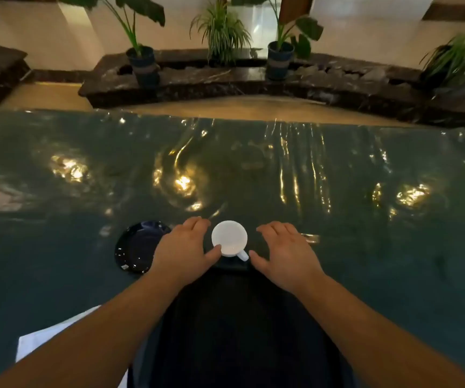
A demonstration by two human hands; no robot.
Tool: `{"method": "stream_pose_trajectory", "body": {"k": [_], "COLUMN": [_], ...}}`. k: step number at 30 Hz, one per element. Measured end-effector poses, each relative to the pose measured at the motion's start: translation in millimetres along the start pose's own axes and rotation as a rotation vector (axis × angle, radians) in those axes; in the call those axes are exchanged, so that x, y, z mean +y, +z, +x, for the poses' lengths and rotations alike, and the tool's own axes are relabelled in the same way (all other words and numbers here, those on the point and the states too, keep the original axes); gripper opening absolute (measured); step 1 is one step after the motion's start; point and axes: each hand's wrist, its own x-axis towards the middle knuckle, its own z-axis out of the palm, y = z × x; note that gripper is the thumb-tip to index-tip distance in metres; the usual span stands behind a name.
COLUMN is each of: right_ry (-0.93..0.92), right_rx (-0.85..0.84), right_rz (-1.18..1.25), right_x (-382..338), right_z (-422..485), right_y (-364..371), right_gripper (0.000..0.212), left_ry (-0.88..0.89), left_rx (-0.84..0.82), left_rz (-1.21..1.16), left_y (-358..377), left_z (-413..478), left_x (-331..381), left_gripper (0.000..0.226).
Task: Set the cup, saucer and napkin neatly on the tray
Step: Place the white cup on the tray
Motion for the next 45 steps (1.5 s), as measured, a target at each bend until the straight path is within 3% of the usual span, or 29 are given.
{"method": "stream_pose_trajectory", "body": {"k": [6,14,21,30,36,45], "right_ry": [0.030,0.253,0.424,0.492,0.500,0.615], "right_rx": [-0.045,-0.107,-0.122,-0.079,0.017,0.034], "right_rz": [0.165,0.547,0.788,0.952,0.992,1.050], "right_x": [0.9,-5.4,-20.3,-26.7,-31.4,-28.0], "right_z": [10.6,24.2,36.4,26.4,-22.3,-107.7], "right_y": [40.6,65.5,73.2,67.6,56.0,63.1], "right_gripper": [0.065,0.084,0.081,0.063,0.061,0.049], "left_ry": [-0.199,-0.350,-0.464,-0.471,-0.425,-0.405], "left_rx": [-0.080,-0.132,-0.203,-0.183,-0.221,-0.350], "left_rz": [-0.179,-0.505,-0.747,-0.975,-0.967,-0.966], "left_y": [38.5,64.5,73.7,69.8,59.2,82.5], "left_z": [9.5,21.3,27.5,22.4,-11.7,-67.3], "left_x": [2.4,7.9,4.4,12.1,30.7,56.4], "left_gripper": [0.072,0.083,0.080,0.066,0.072,0.070]}}
